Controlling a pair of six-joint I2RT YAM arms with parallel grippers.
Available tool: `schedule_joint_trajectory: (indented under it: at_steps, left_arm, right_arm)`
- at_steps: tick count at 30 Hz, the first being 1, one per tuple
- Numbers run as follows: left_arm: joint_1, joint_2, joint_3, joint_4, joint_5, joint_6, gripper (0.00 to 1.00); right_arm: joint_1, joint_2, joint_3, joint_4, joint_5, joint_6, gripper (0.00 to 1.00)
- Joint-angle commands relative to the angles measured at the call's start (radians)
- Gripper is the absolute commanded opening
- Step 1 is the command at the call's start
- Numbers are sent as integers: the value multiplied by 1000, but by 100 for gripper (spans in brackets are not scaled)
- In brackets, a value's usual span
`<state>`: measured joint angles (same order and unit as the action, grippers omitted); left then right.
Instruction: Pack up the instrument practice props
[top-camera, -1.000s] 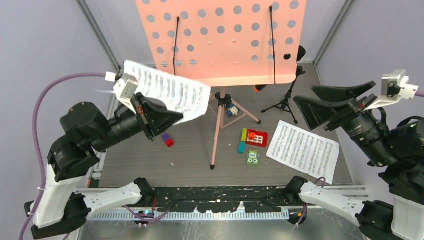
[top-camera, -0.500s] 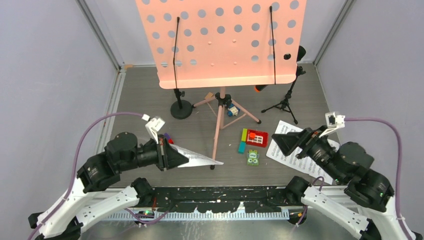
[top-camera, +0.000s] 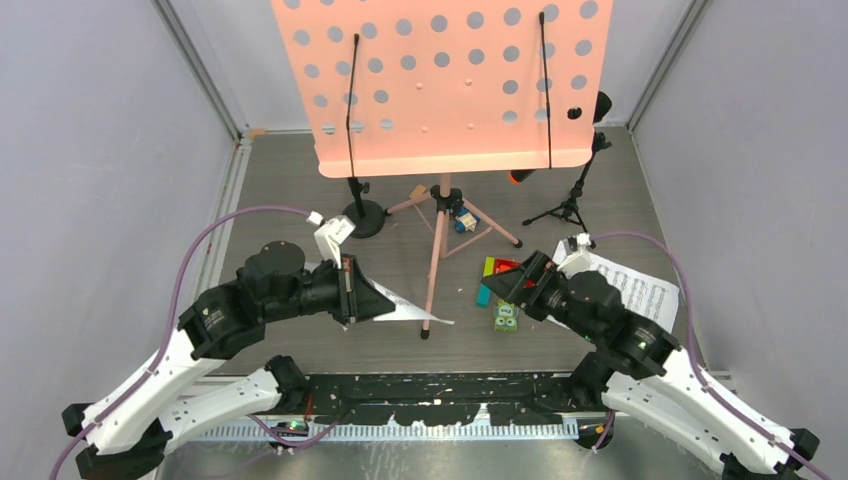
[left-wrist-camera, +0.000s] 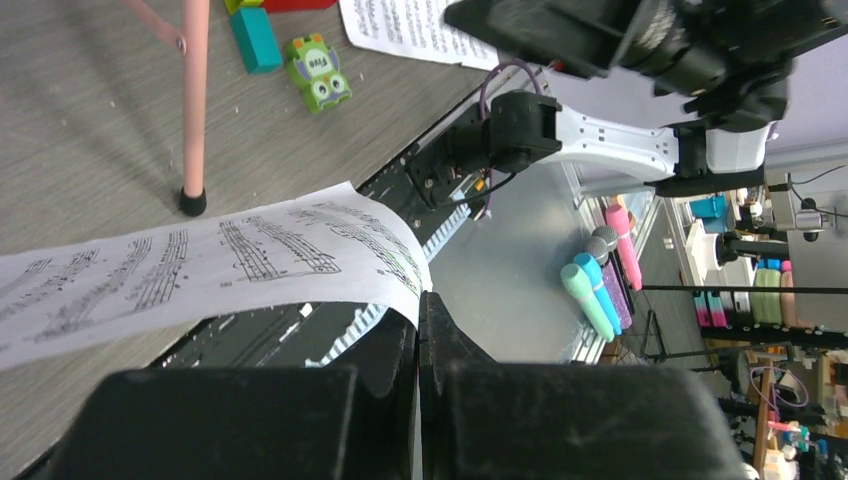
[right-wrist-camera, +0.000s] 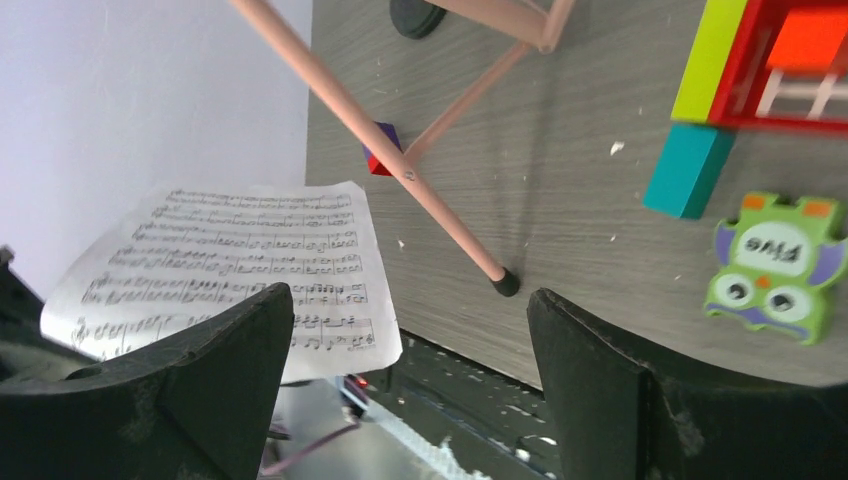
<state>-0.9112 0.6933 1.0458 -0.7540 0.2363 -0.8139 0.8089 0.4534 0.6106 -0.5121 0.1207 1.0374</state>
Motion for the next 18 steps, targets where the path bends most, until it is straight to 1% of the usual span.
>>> schedule_joint_trajectory:
  at_steps: [1, 4, 7, 12, 15, 18]
  left_arm:
    - [1, -29, 16, 100, -26, 16, 0]
    - [2, -36, -20, 169, -25, -8, 0]
    - [2, -24, -33, 211, -13, -16, 0]
    - [1, 2, -25, 269, 11, -20, 0]
    - [2, 21, -26, 314, 27, -30, 0]
    - [-3, 45, -27, 368, 44, -42, 0]
  right_arm:
    - [1, 27, -90, 222, -19, 287, 91]
    - [1, 26, -138, 259, -12, 382, 91]
    - [1, 16, -190, 285, -17, 518, 92]
    - [2, 52, -279, 406, -89, 713, 93]
    - [1, 93, -282, 450, -107, 790, 93]
    - [1, 122, -271, 465, -157, 842, 94]
